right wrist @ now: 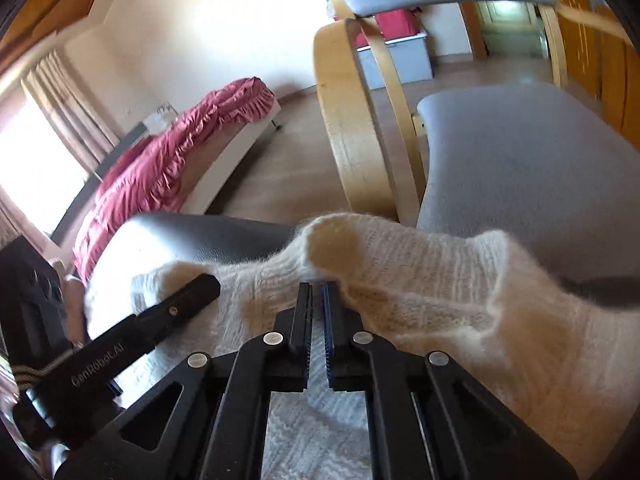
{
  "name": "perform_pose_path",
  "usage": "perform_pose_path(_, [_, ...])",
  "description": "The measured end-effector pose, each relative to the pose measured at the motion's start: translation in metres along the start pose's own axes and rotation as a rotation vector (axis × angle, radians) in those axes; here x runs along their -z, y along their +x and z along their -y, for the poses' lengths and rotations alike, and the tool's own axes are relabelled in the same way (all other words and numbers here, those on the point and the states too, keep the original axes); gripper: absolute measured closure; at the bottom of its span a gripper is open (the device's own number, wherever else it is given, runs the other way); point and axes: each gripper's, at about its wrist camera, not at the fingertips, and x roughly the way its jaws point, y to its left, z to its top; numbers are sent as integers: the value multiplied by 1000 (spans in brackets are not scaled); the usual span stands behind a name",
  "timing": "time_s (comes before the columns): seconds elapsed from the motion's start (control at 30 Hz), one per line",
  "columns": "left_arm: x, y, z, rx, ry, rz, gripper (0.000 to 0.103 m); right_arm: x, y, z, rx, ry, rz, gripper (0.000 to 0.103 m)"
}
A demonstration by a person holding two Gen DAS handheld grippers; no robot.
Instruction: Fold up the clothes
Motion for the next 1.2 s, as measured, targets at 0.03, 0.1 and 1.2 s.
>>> perform_pose_path(0.03, [0,0,-1,2,-3,1,75,0,-6,-1,5,4,25,95])
perform_pose_path(0.1, [-1,0,-2,6,-8,1,75,-3,-20,-1,4,14,76,94])
perform_pose_path(1.2, [1,3,14,-60,63,-1,73,-19,-38,53,149,65,48,90])
